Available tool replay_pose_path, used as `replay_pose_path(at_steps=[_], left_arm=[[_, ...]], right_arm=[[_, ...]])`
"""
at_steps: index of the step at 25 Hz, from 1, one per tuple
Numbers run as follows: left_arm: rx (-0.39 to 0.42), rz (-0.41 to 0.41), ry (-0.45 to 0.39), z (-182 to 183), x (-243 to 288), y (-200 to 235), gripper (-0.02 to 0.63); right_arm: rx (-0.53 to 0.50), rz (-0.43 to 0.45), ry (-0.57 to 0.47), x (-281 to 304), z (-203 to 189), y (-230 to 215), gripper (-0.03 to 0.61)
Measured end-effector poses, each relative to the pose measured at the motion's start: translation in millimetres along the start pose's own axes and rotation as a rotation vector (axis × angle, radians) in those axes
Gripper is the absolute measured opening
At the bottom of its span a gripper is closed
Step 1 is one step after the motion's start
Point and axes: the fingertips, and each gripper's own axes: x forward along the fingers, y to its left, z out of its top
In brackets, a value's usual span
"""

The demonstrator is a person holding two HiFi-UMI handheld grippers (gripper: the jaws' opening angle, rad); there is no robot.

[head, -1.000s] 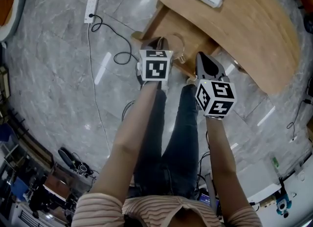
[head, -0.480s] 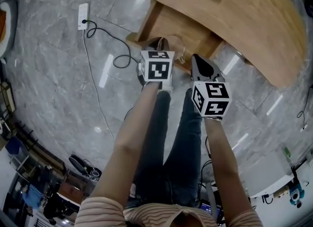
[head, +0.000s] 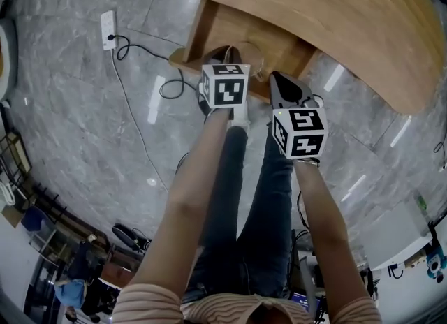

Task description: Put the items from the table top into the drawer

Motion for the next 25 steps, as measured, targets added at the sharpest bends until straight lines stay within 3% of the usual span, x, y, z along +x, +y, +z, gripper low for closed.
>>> replay_pose_path(at_steps=[25], left_arm=[[0.026,0.004,0.046,-12.3,49.1,-5.5,0.037]], right_arm=[[-0.004,0.034,0.065,32.2,-18.7,-3.9,0.0]])
